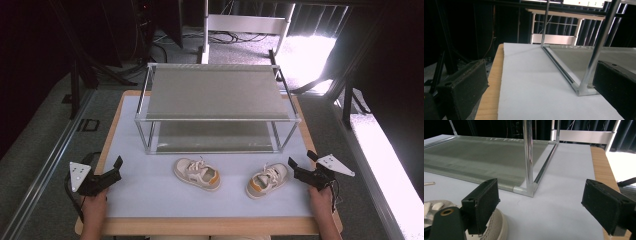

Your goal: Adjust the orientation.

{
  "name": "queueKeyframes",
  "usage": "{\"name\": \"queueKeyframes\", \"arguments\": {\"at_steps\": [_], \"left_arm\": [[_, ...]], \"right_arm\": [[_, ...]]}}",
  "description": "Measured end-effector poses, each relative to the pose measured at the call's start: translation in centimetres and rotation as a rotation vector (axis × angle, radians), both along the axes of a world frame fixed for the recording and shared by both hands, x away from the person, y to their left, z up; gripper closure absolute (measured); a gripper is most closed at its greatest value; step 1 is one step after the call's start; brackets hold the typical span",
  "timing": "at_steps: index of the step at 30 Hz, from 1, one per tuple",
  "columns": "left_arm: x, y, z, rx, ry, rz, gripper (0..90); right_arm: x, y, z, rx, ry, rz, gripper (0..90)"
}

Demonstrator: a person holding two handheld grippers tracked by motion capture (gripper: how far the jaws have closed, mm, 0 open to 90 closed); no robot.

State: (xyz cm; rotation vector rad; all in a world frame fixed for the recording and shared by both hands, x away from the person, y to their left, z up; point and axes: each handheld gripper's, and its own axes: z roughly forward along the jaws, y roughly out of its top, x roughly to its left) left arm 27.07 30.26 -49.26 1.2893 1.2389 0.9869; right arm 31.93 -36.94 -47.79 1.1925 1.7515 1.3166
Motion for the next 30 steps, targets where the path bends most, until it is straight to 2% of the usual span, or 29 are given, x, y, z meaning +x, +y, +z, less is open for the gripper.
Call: {"name": "queueKeyframes", "arguments": {"at_steps": [3, 4, 6, 10, 11, 13, 14, 15, 16, 18, 19, 20, 21, 22, 24, 25, 27, 28, 30], "left_arm": [[0.0, 0.1, 0.0, -0.004, -0.002, -0.008, 0.0], [0.0, 0.3, 0.0, -0.032, 0.008, -0.02, 0.0], [-0.1, 0.6, 0.0, -0.059, 0.001, -0.015, 0.0], [-0.1, 1.1, 0.0, -0.106, -0.002, -0.035, 0.0], [-0.1, 1.1, 0.0, -0.117, 0.007, -0.042, 0.0], [-0.1, 1.0, 0.4, -0.137, 0.036, -0.089, 0.0], [-0.1, 0.9, 0.5, -0.124, 0.061, -0.098, 0.0], [-0.1, 0.9, 0.5, -0.124, 0.061, -0.098, 0.0], [-0.3, 0.8, 0.8, -0.083, 0.094, -0.172, 0.0], [-0.4, 0.8, 0.9, -0.051, 0.119, -0.25, 0.0], [-0.3, 0.9, 1.0, -0.054, 0.142, -0.301, 0.0], [-0.3, 0.9, 1.1, -0.039, 0.164, -0.322, 0.0], [-0.3, 1.0, 1.1, -0.033, 0.175, -0.373, 0.0], [-0.4, 0.9, 1.2, -0.01, 0.189, -0.381, 0.0], [-0.5, 1.0, 1.3, 0.02, 0.209, -0.437, 0.0], [-0.6, 1.0, 1.5, 0.046, 0.222, -0.444, 0.0], [-0.7, 1.1, 1.8, 0.081, 0.249, -0.493, 0.0], [-0.7, 1.1, 1.8, 0.081, 0.249, -0.493, 0.0], [-0.8, 1.1, 2.3, 0.111, 0.285, -0.534, 0.0]], "right_arm": [[0.0, 0.0, 0.0, 0.0, -0.001, 0.001, 13.5], [0.0, 0.0, 0.0, 0.005, 0.001, 0.003, 13.5], [0.1, -0.2, 0.0, 0.027, 0.019, 0.015, 13.5], [0.2, -0.2, 0.0, 0.024, 0.024, 0.007, 13.5], [0.1, -0.2, 0.0, 0.022, 0.024, 0.004, 13.5], [0.2, -0.2, 0.0, 0.019, 0.027, 0.0, 13.5], [0.2, -0.2, 0.0, 0.018, 0.027, 0.001, 13.4], [0.2, -0.2, 0.0, 0.018, 0.027, 0.001, 13.4], [0.2, -0.2, 0.0, 0.018, 0.028, 0.001, 13.4], [0.2, -0.1, 0.0, 0.015, 0.028, 0.003, 13.5], [0.2, -0.1, 0.0, 0.013, 0.028, 0.006, 13.5], [0.2, -0.1, 0.0, 0.012, 0.027, 0.007, 13.5], [0.2, -0.1, 0.0, 0.012, 0.027, 0.008, 13.5], [0.2, -0.1, 0.0, 0.012, 0.028, 0.012, 13.5], [0.2, -0.1, 0.0, 0.013, 0.03, 0.014, 13.5], [0.2, -0.1, 0.0, 0.013, 0.031, 0.016, 13.5], [0.2, -0.1, 0.0, 0.009, 0.031, 0.019, 13.5], [0.2, -0.1, 0.0, 0.009, 0.031, 0.019, 13.5], [0.2, 0.0, 0.0, 0.002, 0.032, 0.024, 13.5]]}}
